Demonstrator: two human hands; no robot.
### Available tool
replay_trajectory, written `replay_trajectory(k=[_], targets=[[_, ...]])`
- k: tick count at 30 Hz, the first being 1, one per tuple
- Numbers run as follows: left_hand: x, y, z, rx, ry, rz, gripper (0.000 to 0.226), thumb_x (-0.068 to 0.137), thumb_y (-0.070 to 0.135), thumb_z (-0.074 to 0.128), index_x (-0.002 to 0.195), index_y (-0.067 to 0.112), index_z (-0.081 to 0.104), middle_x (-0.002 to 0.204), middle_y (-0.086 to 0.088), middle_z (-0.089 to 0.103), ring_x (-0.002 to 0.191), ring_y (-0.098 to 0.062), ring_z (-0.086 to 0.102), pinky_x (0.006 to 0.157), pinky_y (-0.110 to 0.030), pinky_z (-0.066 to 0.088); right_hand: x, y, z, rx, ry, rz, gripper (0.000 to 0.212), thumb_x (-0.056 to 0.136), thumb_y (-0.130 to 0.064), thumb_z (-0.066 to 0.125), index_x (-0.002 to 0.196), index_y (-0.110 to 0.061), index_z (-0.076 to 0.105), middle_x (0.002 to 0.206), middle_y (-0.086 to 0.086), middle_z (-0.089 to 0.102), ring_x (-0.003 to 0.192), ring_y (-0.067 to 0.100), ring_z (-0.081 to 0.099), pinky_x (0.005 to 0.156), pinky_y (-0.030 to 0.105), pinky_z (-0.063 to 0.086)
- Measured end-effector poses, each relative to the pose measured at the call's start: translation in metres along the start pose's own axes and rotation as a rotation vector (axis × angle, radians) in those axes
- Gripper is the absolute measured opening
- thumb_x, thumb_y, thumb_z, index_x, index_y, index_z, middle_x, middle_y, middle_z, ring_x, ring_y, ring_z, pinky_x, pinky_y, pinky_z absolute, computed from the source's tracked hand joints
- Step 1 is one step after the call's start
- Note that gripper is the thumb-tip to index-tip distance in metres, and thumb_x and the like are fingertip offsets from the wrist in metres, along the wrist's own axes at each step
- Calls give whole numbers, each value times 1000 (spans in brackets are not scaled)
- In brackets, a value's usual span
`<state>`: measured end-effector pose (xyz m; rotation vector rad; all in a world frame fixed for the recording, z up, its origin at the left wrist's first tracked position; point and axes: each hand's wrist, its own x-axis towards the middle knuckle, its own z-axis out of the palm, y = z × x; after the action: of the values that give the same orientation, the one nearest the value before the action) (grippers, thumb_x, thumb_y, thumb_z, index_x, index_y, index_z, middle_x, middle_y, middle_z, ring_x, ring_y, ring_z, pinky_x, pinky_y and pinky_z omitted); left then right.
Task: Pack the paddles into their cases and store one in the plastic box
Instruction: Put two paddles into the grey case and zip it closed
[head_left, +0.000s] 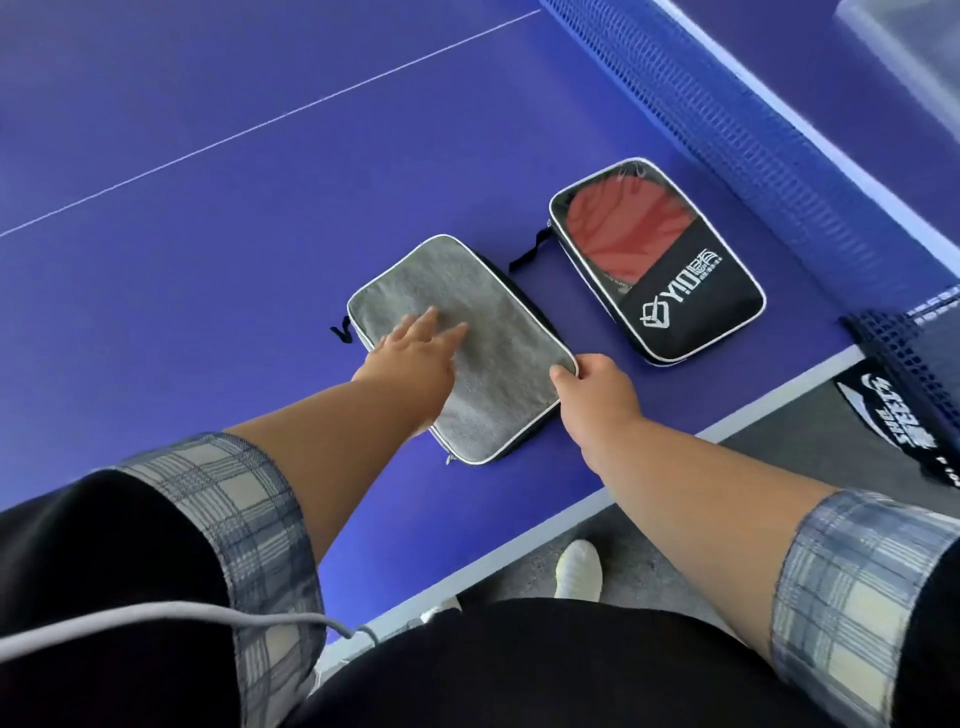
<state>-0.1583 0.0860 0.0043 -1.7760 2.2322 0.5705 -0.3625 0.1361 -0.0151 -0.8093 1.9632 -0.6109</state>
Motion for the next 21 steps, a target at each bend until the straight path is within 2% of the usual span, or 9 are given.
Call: replay_trajectory(k=[1, 4, 6, 8, 10, 14, 16, 19, 21], targets=[[6, -3, 2, 39, -25, 24, 52, 105, 37, 28, 154, 42, 12, 165, 3, 2, 151, -24, 0, 117, -47, 18, -4, 1, 2, 87, 34, 57, 9, 95, -34, 57, 100, -26, 55, 100, 2, 50, 68, 18, 47, 50, 26, 36], [13, -11, 5, 126, -3, 70, 51, 103, 45, 28, 152, 46, 14, 163, 3, 10, 146, -30, 14, 112, -50, 28, -24, 3, 18, 467, 68, 416, 57, 90, -34, 64, 141, -30, 39, 108, -3, 56, 99, 24, 61, 80, 36, 52], [17, -15, 2, 176, 74, 118, 48, 102, 47, 31, 149, 47, 21, 160, 1, 19, 139, -32, 24, 109, -50, 30, -44, 4, 38, 611, -87, 649, 50, 91, -41, 62, 135, -30, 41, 104, -9, 56, 115, 26, 58, 101, 44, 47], [25, -21, -1, 201, 121, 152, 49, 101, 48, 31, 149, 45, 24, 161, -3, 18, 142, -32, 18, 115, -50, 19, -58, 3, 57, 664, -258, 745, 43, 92, -49, 62, 127, -28, 51, 109, -9, 59, 130, 27, 51, 109, 42, 40], [34, -29, -2, 188, 76, 137, 53, 101, 52, 27, 152, 46, 15, 164, -4, 5, 148, -31, 3, 120, -51, 7, -59, 0, 67, 706, -297, 742, 40, 86, -50, 71, 115, -26, 59, 116, -3, 62, 126, 25, 56, 109, 43, 41], [36, -35, 3, 136, 48, 116, 56, 99, 59, 19, 152, 48, 5, 165, 0, 1, 150, -29, 2, 120, -50, 9, -51, -1, 69, 843, -174, 667, 47, 73, -41, 87, 109, -22, 63, 118, -2, 66, 101, 19, 65, 101, 42, 49], [32, -36, 4, 108, 68, 96, 57, 98, 60, 17, 152, 47, 6, 165, -1, 4, 149, -30, 5, 119, -52, 10, -52, -3, 69, 923, -162, 625, 48, 75, -41, 86, 112, -19, 66, 115, 0, 70, 101, 21, 68, 99, 38, 53], [21, -40, 5, 89, 58, 47, 58, 97, 61, 18, 152, 47, 6, 165, -2, 5, 149, -30, 7, 118, -55, 9, -51, -10, 67, 1084, -160, 506, 40, 85, -26, 79, 121, -15, 65, 108, 2, 77, 96, 20, 75, 81, 38, 61], [12, -43, 5, 61, 52, 8, 59, 97, 60, 18, 153, 45, 5, 165, -3, 4, 149, -30, 5, 119, -55, 5, -48, -15, 63, 1046, -178, 413, 38, 90, -19, 74, 126, -19, 62, 113, 1, 76, 100, 20, 74, 77, 40, 62]])
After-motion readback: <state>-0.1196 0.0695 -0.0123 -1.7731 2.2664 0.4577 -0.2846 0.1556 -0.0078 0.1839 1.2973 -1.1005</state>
